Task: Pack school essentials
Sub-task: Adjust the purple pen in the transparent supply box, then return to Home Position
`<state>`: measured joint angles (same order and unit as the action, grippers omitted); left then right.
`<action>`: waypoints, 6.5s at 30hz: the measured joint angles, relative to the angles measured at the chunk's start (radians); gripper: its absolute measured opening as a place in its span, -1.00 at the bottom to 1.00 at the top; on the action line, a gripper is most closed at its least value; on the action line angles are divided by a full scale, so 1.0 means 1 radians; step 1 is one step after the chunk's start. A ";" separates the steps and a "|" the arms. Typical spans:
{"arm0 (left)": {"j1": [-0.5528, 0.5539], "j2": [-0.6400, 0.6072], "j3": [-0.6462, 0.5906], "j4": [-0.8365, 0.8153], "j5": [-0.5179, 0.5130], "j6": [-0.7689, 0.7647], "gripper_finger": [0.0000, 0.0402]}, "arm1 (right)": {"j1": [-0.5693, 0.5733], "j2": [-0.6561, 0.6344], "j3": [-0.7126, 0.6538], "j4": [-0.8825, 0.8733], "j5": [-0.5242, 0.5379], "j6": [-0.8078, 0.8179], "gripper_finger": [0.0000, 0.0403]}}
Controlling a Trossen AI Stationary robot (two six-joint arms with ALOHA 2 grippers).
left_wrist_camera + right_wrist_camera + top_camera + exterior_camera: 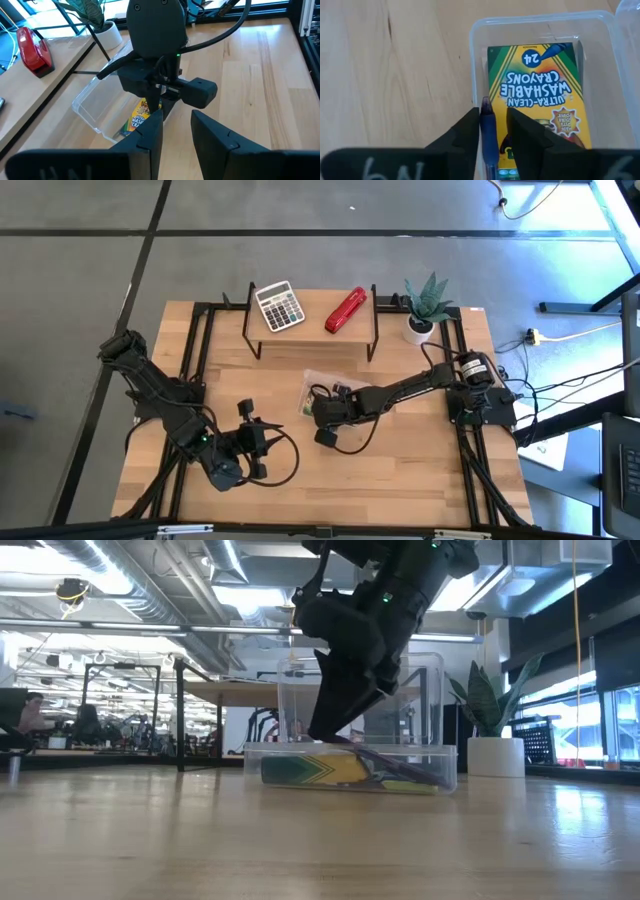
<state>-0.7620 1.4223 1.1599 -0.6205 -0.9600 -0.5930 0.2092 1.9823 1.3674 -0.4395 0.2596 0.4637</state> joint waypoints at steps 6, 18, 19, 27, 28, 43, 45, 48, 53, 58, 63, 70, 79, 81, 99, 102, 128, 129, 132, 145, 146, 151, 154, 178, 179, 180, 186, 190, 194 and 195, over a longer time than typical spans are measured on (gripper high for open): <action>0.000 0.000 0.000 0.000 0.000 0.000 -0.53 | 0.000 0.000 0.000 -0.011 0.000 -0.001 -0.62; 0.000 0.000 0.000 0.000 0.000 0.000 -0.53 | -0.002 0.000 0.000 -0.011 -0.028 -0.001 -0.81; 0.000 0.000 0.000 0.000 0.000 0.000 -0.53 | -0.002 0.000 0.000 -0.012 -0.031 -0.001 -0.81; 0.000 0.000 0.000 0.000 0.000 0.000 -0.53 | -0.004 0.000 0.055 -0.119 -0.047 -0.012 -0.81; 0.000 0.000 0.000 0.000 0.000 0.000 -0.53 | -0.004 0.000 0.065 -0.129 -0.047 -0.024 -0.81; 0.000 0.000 0.000 0.000 0.000 0.000 -0.53 | -0.040 -0.001 0.176 -0.261 -0.046 -0.056 -0.80; 0.000 0.000 0.000 0.000 0.000 0.000 -0.53 | -0.048 -0.001 0.176 -0.265 -0.044 -0.060 -0.80; 0.000 0.000 0.000 0.000 0.000 0.000 -0.53 | -0.054 -0.001 0.176 -0.266 -0.051 -0.092 -0.80; 0.000 0.000 0.000 0.000 0.000 0.000 -0.53 | -0.056 -0.001 0.174 -0.260 -0.111 -0.102 -0.80; 0.000 0.000 0.000 0.000 0.000 0.000 -0.53 | -0.056 -0.002 0.136 -0.247 -0.123 -0.089 -0.80; 0.004 0.000 0.000 0.000 0.000 0.000 -0.53 | -0.058 -0.002 0.107 -0.230 -0.128 -0.082 -0.80; 0.007 0.000 0.000 0.000 0.000 0.000 -0.53 | -0.054 -0.002 0.079 -0.203 -0.221 -0.080 -0.80; 0.007 0.000 0.000 0.000 0.000 0.000 -0.53 | -0.040 -0.002 0.079 -0.192 -0.382 -0.082 -0.80; 0.007 0.000 0.000 0.000 0.000 0.000 -0.53 | -0.031 -0.002 0.079 -0.191 -0.388 -0.082 -0.80; 0.007 0.000 0.000 0.000 0.000 0.000 -0.53 | -0.008 -0.009 0.216 -0.275 -0.370 -0.016 -0.80; 0.007 0.000 0.000 0.000 0.000 0.000 -0.53 | -0.008 -0.009 0.250 -0.360 -0.295 0.018 -0.81; 0.007 0.000 0.000 0.000 0.000 0.000 -0.53 | -0.009 -0.002 0.184 -0.446 0.076 -0.002 -0.78; 0.007 0.000 0.000 0.000 0.000 0.000 -0.53 | -0.009 -0.002 0.184 -0.446 0.076 -0.002 -0.78; 0.007 0.000 0.000 0.000 0.000 0.000 -0.53 | -0.009 -0.002 0.184 -0.444 0.076 -0.001 -0.78; 0.007 0.000 0.000 0.000 0.000 0.000 -0.53 | -0.009 -0.002 0.184 -0.443 0.075 0.004 -0.55; 0.007 0.000 0.000 0.000 0.000 0.000 -0.53 | -0.009 -0.002 0.184 -0.443 0.074 0.004 -0.53; 0.007 0.000 0.000 0.000 0.000 0.000 -0.53 | -0.009 -0.002 0.190 -0.446 0.063 0.027 -0.49; 0.007 0.000 0.000 0.000 0.000 0.000 -0.53 | -0.007 -0.002 0.212 -0.446 0.051 0.060 -0.50; -0.007 -0.041 0.000 0.000 0.003 0.053 -0.54 | 0.165 0.000 0.698 -0.691 0.045 -0.024 -0.96; -0.007 -0.051 0.000 0.000 0.001 0.053 -0.55 | 0.170 0.000 0.720 -0.705 0.039 -0.028 -0.97; -0.008 -0.062 0.000 0.000 0.002 0.053 -0.58 | 0.173 0.000 0.740 -0.717 0.038 -0.028 -0.97; -0.042 -0.159 0.000 -0.002 0.003 0.098 -0.92 | 0.189 0.000 0.843 -0.832 0.056 -0.065 -0.98; -0.074 -0.247 0.000 0.000 0.023 0.134 -0.98 | 0.189 -0.007 0.901 -0.877 -0.006 -0.177 -0.98; -0.105 -0.330 0.000 0.003 0.082 0.177 -1.00 | 0.189 -0.050 0.905 -0.859 -0.051 -0.237 -0.98; -0.109 -0.350 0.000 0.004 0.108 0.185 -1.00 | 0.189 -0.072 0.902 -0.860 -0.051 -0.238 -0.99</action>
<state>-0.8710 1.0727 1.1603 -0.6162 -0.8519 -0.4076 0.3986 1.9108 2.2691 -1.2992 0.2089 0.2256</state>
